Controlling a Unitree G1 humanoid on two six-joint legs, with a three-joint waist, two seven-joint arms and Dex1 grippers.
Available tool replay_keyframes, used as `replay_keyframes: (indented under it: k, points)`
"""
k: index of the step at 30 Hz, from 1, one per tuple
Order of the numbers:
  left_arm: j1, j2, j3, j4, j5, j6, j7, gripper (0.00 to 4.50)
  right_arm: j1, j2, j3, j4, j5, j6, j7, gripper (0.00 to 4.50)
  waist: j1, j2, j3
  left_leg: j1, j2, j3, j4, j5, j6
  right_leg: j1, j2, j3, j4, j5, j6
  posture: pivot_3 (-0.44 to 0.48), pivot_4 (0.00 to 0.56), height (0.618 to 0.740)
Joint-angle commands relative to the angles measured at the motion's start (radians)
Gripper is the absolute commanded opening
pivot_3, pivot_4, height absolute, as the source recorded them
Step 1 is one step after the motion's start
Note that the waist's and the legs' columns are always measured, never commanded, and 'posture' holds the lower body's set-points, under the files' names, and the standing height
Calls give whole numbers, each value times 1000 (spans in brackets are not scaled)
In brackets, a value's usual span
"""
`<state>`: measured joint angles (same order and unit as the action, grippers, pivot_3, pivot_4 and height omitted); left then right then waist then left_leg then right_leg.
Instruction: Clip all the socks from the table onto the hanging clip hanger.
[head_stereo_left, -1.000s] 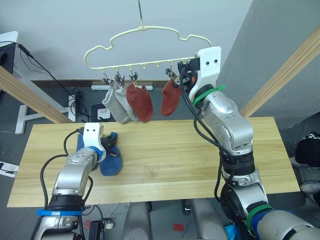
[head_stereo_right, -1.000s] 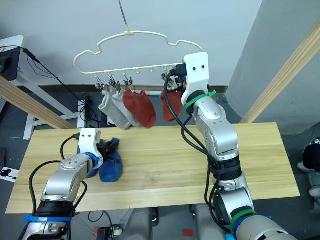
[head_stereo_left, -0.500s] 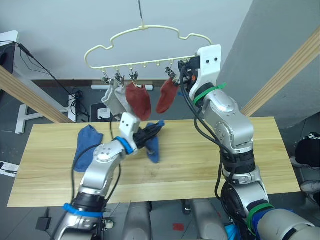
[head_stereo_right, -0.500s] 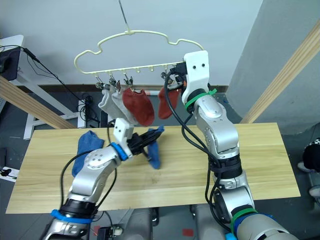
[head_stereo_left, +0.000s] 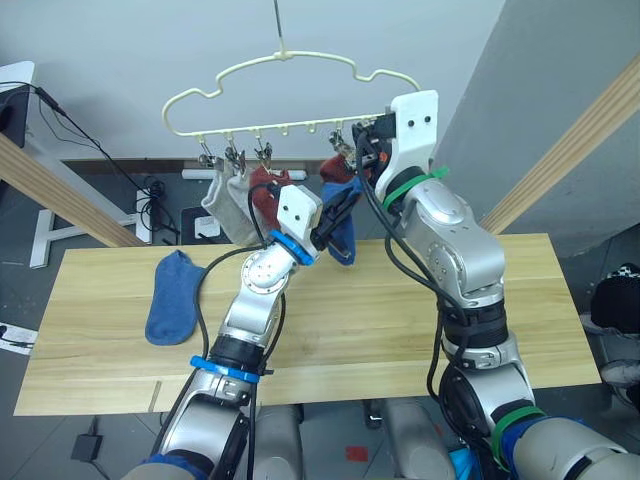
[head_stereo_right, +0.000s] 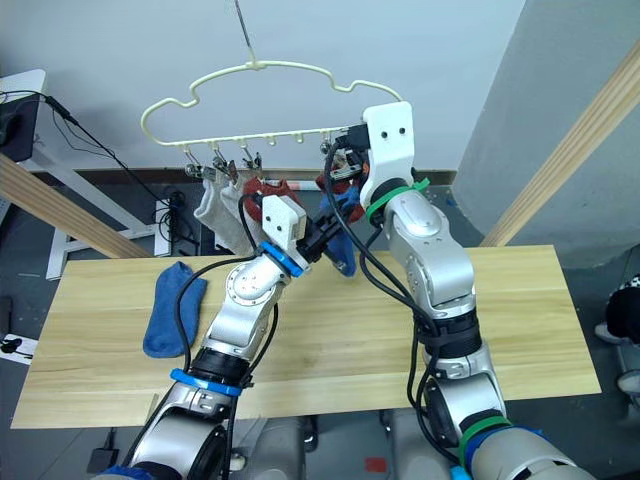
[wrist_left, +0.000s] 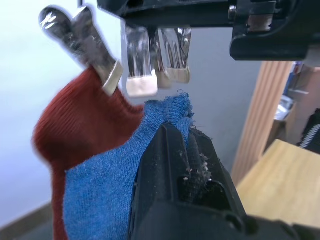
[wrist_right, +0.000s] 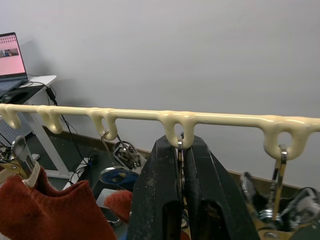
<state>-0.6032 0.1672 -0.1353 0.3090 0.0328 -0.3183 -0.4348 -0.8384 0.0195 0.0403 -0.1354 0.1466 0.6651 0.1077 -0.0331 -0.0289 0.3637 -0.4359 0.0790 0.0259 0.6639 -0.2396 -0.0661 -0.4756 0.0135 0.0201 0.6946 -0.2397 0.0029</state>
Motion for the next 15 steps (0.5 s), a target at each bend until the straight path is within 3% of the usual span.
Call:
replay_keyframes:
  k: [1,11,15]
  points:
    - [-33,-16,-4,17,19,-71,30,21,-10,13,1,-64,18,4,-3,0,0,0,0,0,0,0,0,0,0,0,0,0,0,0,0,-70,367,703]
    - [-54,-21,6,24,16,-113,45,21,-4,40,-16,-71,35,28,-11,0,0,0,0,0,0,0,0,0,0,0,0,0,0,0,0,-66,370,703]
    - [-59,-20,8,33,23,-114,53,0,-7,47,-29,-73,43,29,-17,1194,0,0,0,0,0,0,0,0,0,0,0,0,0,0,0,-67,371,703]
